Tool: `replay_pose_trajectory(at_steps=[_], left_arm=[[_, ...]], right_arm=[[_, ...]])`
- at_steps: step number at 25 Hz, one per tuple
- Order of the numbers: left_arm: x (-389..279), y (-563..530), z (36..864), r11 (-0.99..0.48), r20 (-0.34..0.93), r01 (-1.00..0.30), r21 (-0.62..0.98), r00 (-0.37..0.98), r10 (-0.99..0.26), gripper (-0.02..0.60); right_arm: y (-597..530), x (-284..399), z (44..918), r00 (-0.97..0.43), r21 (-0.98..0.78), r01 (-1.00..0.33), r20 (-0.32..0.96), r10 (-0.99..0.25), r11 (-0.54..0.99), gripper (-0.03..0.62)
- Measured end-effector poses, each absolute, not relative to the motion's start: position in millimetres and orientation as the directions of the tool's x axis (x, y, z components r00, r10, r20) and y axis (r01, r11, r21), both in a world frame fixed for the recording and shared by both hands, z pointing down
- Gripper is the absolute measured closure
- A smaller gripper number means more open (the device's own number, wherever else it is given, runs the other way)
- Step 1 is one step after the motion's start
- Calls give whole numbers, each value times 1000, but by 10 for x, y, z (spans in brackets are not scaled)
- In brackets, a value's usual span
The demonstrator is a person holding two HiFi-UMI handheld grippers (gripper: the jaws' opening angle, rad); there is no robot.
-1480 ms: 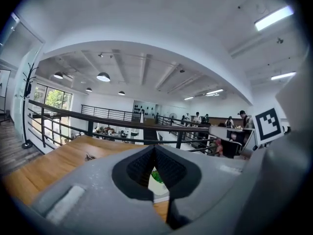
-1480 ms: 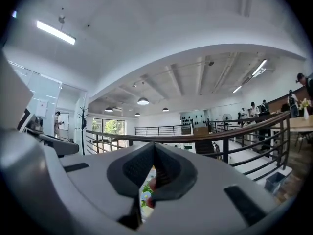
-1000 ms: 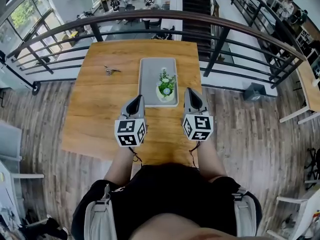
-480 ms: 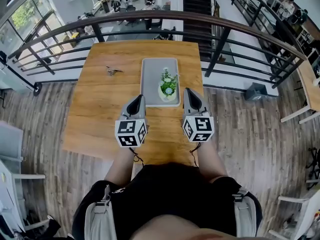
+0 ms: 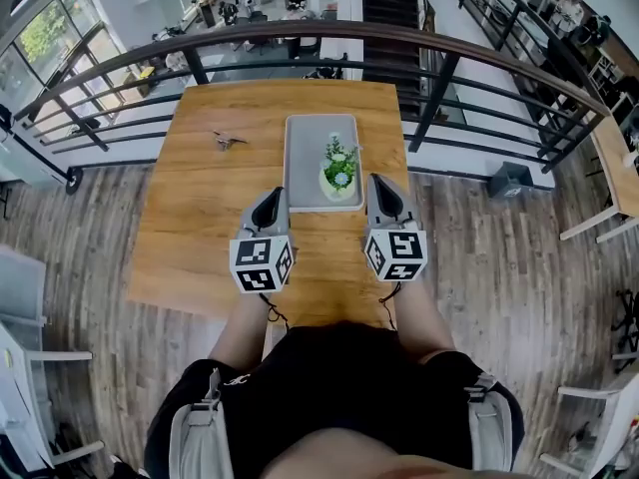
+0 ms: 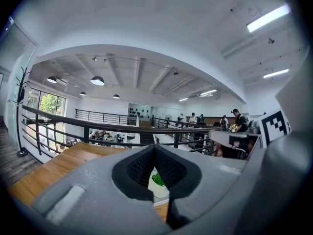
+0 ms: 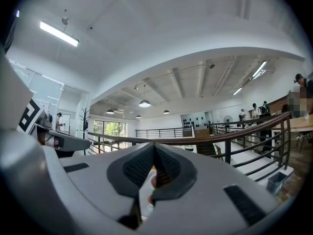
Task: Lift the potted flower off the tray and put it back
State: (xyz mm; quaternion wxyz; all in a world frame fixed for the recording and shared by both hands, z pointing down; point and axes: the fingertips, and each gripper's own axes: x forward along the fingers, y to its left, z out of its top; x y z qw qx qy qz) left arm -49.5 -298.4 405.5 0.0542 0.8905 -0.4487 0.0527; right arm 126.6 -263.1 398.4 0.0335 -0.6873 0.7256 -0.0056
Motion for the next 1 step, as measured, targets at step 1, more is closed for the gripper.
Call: replay_pose_trajectory(at_steps=[1], left_arm=[[-515, -2987, 4045, -591, 140, -805, 47, 591, -794, 569]], right_arm=[[-2633, 1246, 3982, -53, -53, -997, -41, -998, 55, 599]])
